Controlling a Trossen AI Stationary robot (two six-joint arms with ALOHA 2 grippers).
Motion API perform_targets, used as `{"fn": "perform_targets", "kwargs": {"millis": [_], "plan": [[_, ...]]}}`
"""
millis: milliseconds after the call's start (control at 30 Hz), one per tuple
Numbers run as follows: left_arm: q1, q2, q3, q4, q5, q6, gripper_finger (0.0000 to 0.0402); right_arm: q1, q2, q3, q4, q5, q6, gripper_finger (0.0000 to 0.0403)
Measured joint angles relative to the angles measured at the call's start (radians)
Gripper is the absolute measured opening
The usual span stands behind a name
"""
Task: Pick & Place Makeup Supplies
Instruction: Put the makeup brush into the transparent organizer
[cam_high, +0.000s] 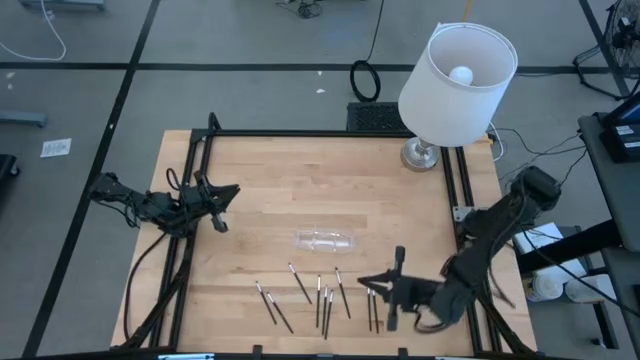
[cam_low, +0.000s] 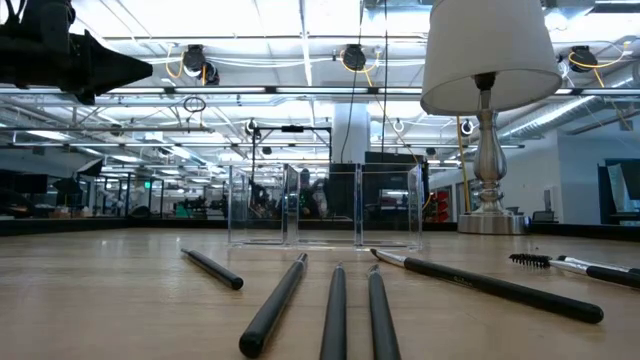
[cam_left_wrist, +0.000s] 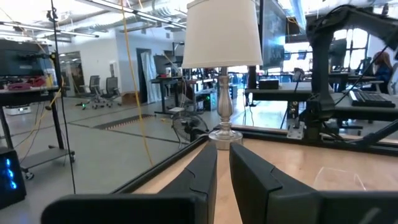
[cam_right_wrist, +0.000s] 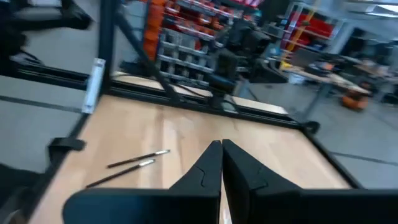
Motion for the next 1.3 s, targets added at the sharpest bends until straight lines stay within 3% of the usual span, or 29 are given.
{"fn": "perform_targets", "kwargs": {"millis": [100, 333, 600, 833, 1000, 1067, 1300], "plan": [[0.000, 0.000, 0.000, 0.000, 0.000, 0.000, 0.0051, -0.006, 0.077, 0.089, -0.066, 0.053, 0.039, 0.0000], [0.000, 0.000, 0.000, 0.000, 0.000, 0.000, 0.0051, -0.057, 0.191, 0.281, -0.276, 0.055, 0.202, 0.0000], [0.000, 0.000, 0.000, 0.000, 0.000, -0.002, 0.0051, -0.123, 0.224, 0.346, -0.516, 0.036, 0.440, 0.0000], [0.000, 0.000, 0.000, -0.003, 0.000, -0.006, 0.0051, -0.159, 0.209, 0.347, -0.822, -0.162, 0.836, 0.0000], [-0.001, 0.000, 0.000, -0.011, 0.000, -0.008, 0.0051, -0.172, 0.210, 0.346, -1.093, -0.541, 1.189, 0.0000], [-0.001, 0.000, 0.000, -0.012, 0.000, -0.018, 0.0051, -0.172, 0.217, 0.346, -1.191, -0.637, 1.287, 0.0000], [-0.001, 0.000, 0.000, -0.012, 0.000, -0.066, 0.0051, -0.173, 0.220, 0.343, -1.295, -0.711, 1.406, 0.0000]]}}
